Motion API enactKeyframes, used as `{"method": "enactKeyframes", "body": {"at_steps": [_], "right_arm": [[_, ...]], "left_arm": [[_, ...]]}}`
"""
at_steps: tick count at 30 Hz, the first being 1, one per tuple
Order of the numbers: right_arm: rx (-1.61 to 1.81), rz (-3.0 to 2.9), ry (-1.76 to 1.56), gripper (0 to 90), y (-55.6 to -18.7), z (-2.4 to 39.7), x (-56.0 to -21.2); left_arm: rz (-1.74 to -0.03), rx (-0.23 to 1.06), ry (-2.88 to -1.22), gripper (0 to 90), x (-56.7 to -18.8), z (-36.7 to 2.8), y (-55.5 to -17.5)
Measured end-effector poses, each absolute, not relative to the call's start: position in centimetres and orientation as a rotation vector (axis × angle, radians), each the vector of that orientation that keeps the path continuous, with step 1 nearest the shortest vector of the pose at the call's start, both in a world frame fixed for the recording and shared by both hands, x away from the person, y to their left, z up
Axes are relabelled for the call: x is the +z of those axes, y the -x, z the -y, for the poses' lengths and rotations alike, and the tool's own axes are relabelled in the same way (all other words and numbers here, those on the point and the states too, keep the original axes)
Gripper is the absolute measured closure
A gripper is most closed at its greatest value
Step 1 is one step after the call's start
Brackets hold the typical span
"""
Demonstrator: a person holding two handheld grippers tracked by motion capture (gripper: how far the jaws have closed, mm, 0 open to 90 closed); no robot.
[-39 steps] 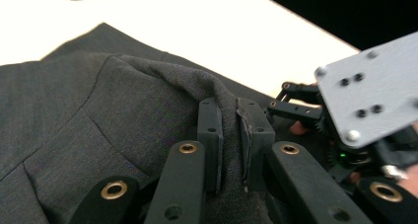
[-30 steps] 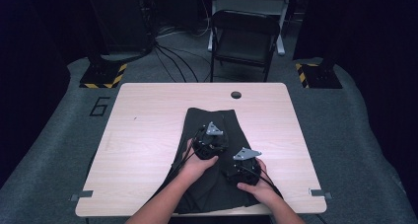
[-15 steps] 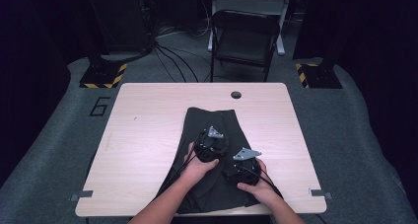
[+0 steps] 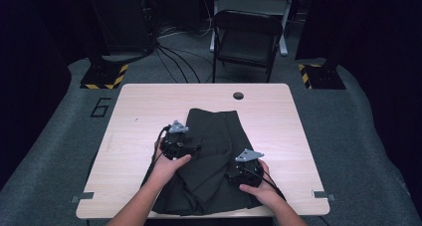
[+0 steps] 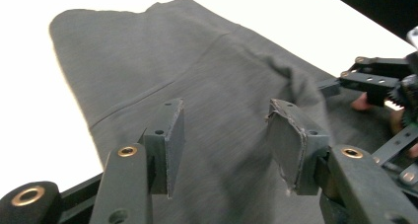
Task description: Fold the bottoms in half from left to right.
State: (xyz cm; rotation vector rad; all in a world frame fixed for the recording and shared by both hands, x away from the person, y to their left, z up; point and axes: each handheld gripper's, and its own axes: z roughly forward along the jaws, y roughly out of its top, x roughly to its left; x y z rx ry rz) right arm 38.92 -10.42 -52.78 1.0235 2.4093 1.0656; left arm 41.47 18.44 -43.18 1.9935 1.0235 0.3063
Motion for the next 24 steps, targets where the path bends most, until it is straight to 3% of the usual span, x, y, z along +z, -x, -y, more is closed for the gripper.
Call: {"method": "enactKeyframes", "body": {"at_steps": [13, 19, 24], "right_arm": [[1.058, -2.406, -1.021, 16.1, -38.9, 10.4, -52.7], [0.986, -2.472, -1.048, 27.7, -39.0, 10.8, -51.2], [0.989, -2.414, -1.085, 29.2, -39.2, 11.5, -49.0]], "left_arm": [[-1.122, 0.332, -1.922, 40.5, -46.4, -25.0, -38.8], [-1.174, 0.327, -1.893, 38.3, -47.9, -26.2, -38.7], [-1.2, 0.298, -1.863, 37.1, -47.9, -27.0, -38.9]]}}
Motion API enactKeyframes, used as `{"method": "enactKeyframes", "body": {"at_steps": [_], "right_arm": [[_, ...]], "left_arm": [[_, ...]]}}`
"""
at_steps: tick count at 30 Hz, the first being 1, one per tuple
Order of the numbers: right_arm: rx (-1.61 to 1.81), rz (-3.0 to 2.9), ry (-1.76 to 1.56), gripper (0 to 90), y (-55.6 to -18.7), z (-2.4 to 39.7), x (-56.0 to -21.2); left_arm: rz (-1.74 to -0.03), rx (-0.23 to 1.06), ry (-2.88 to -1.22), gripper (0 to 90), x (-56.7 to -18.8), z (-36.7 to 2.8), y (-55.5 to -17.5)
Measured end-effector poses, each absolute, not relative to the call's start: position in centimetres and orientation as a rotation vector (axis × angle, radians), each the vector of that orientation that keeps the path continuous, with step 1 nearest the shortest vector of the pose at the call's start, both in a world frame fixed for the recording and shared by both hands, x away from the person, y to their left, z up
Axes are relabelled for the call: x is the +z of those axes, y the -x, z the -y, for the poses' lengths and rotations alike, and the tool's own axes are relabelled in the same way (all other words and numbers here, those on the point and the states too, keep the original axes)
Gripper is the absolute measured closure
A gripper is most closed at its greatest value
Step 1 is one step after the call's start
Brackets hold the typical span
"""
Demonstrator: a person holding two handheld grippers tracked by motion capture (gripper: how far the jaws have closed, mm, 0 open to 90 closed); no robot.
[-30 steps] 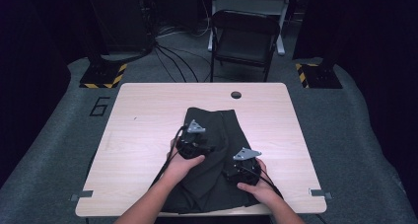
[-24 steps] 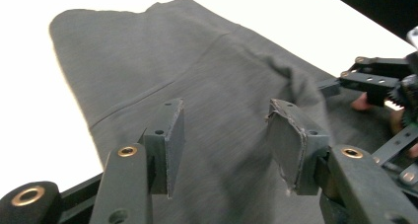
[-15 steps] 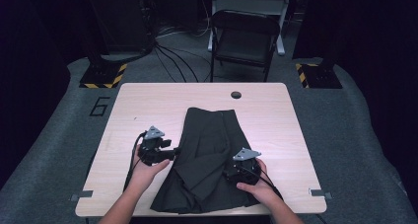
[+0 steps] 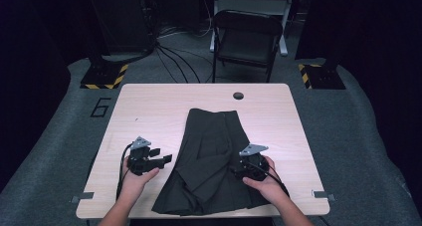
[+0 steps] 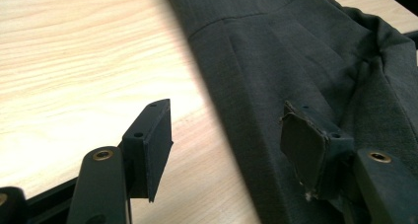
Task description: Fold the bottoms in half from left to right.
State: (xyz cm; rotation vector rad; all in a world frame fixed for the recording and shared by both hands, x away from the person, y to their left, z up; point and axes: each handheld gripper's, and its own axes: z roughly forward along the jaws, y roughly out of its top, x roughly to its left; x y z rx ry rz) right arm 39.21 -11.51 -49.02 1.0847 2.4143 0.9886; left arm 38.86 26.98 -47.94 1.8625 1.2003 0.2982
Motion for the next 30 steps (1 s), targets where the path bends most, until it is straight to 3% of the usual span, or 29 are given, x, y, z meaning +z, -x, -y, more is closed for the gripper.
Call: {"method": "enactKeyframes", "body": {"at_steps": [5, 11, 23, 30], "right_arm": [[1.051, -2.369, -1.122, 29.6, -40.0, 11.8, -46.0], [1.064, -2.367, -1.041, 28.7, -41.8, 9.4, -43.8], [0.957, -2.492, -1.059, 28.8, -45.6, 3.4, -45.8], [0.894, -2.57, -0.995, 29.5, -44.7, 2.8, -46.8]], "left_arm": [[-1.206, 0.302, -1.862, 36.7, -48.1, -27.0, -39.0], [-1.187, 0.336, -1.898, 36.3, -48.2, -26.6, -38.9], [-1.2, 0.317, -1.904, 36.2, -48.6, -26.9, -38.9], [-1.196, 0.322, -1.903, 36.2, -48.6, -27.1, -38.8]]}}
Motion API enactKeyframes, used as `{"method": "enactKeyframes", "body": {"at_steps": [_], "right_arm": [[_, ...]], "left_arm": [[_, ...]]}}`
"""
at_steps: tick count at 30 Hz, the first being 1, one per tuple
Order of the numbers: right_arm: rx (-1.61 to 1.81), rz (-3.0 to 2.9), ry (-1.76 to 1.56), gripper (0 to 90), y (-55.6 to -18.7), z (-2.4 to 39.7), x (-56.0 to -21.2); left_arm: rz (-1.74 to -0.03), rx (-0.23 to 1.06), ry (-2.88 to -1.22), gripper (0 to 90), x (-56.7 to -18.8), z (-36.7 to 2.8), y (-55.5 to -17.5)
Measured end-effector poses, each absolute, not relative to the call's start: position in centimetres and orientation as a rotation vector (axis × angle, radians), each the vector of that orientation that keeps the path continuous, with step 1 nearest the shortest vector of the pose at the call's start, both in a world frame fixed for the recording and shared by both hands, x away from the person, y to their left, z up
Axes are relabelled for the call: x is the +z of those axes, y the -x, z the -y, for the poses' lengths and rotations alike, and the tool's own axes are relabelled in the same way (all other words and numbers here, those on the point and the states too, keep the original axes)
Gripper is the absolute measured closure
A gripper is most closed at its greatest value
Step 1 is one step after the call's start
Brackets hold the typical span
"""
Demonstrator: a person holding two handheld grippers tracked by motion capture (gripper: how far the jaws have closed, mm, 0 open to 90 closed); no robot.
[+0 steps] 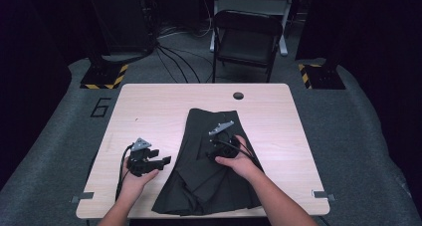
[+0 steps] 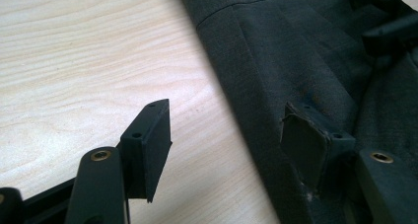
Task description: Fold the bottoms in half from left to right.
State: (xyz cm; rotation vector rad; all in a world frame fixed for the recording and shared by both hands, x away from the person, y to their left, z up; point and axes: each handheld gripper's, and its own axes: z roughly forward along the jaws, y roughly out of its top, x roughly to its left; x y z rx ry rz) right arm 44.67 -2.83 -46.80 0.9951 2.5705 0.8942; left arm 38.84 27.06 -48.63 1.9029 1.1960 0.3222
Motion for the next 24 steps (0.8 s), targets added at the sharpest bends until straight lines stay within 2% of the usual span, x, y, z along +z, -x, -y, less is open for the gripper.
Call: {"method": "enactKeyframes", "body": {"at_steps": [14, 24], "right_arm": [[0.879, -2.544, -0.987, 29.9, -40.4, 8.8, -47.6], [0.821, -2.508, -1.047, 29.7, -39.5, 12.6, -48.2]], "left_arm": [[-1.2, 0.328, -1.901, 36.2, -48.6, -27.0, -38.8], [-1.176, 0.323, -1.926, 36.3, -48.6, -26.5, -38.7]]}}
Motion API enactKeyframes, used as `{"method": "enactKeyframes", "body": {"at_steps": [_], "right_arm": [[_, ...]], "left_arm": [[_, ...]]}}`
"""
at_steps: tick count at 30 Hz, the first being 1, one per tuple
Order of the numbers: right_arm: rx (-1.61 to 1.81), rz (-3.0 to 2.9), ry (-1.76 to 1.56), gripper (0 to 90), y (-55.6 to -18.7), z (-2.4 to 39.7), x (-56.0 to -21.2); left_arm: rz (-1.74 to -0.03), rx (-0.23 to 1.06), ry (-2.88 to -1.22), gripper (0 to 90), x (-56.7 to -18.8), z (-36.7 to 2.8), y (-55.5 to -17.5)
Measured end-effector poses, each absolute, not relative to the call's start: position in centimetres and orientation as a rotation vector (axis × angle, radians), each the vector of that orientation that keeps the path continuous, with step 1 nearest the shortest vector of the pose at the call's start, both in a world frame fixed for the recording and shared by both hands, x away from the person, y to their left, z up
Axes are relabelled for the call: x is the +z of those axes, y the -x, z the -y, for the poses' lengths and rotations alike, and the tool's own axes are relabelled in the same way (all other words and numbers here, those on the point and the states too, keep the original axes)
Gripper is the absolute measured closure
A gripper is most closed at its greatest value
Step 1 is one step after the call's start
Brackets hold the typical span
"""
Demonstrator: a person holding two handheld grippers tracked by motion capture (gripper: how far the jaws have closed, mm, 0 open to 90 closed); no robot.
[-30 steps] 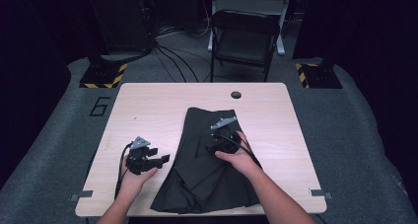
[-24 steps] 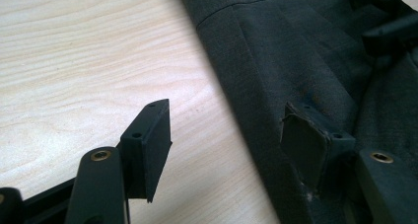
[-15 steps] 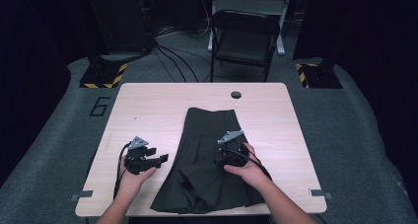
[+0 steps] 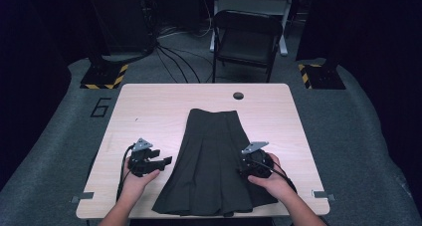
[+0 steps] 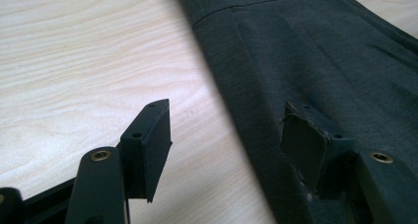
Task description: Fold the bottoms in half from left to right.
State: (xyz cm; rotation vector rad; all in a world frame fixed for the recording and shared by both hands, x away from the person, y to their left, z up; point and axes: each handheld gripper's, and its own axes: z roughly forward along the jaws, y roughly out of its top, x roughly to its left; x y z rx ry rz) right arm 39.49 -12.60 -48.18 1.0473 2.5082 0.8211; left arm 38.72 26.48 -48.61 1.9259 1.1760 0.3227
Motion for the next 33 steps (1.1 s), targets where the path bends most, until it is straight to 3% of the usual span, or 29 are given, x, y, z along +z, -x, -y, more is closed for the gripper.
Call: {"method": "enactKeyframes", "body": {"at_steps": [17, 33], "right_arm": [[0.901, -2.395, -1.13, 38.3, -40.4, 11.1, -48.5], [0.909, -2.317, -1.256, 27.6, -40.1, 13.0, -51.1]], "left_arm": [[-1.129, 0.295, -2.008, 36.4, -50.2, -23.9, -38.5], [-1.076, 0.288, -2.078, 34.2, -52.0, -20.8, -38.5]]}}
